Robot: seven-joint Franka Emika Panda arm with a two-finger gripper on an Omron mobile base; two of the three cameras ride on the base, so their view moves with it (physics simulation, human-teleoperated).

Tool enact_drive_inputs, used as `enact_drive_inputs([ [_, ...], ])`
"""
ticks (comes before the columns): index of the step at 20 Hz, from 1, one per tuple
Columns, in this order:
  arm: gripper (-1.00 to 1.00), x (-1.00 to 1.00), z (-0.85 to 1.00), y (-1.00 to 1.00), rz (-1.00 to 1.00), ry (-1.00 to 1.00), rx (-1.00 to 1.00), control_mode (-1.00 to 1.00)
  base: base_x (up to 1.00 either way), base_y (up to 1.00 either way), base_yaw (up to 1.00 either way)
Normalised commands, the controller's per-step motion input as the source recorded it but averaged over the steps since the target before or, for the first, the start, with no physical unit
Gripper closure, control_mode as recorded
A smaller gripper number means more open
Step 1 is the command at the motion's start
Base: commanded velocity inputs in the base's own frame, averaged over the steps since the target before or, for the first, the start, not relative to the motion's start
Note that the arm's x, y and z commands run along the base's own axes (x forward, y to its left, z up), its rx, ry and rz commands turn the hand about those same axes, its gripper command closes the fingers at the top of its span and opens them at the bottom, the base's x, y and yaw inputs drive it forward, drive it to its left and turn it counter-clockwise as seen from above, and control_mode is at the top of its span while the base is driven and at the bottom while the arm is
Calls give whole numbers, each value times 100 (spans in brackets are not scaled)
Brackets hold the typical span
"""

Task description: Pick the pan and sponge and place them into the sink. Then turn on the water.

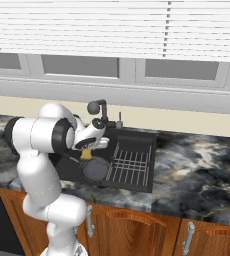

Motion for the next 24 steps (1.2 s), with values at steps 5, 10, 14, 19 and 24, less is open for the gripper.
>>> enact_drive_inputs([
  [5, 100, 8, -26, 9, 4, -7, -2, -100, 0, 0, 0],
  [10, 100, 14, -26, 5, 4, -6, -2, -100, 0, 0, 0],
  [14, 100, 19, -17, -6, 1, -1, -2, -100, 0, 0, 0],
  [19, 100, 22, -13, -11, -1, 6, -2, -100, 0, 0, 0],
  [24, 100, 26, -20, -4, 0, 4, -2, -100, 0, 0, 0],
])
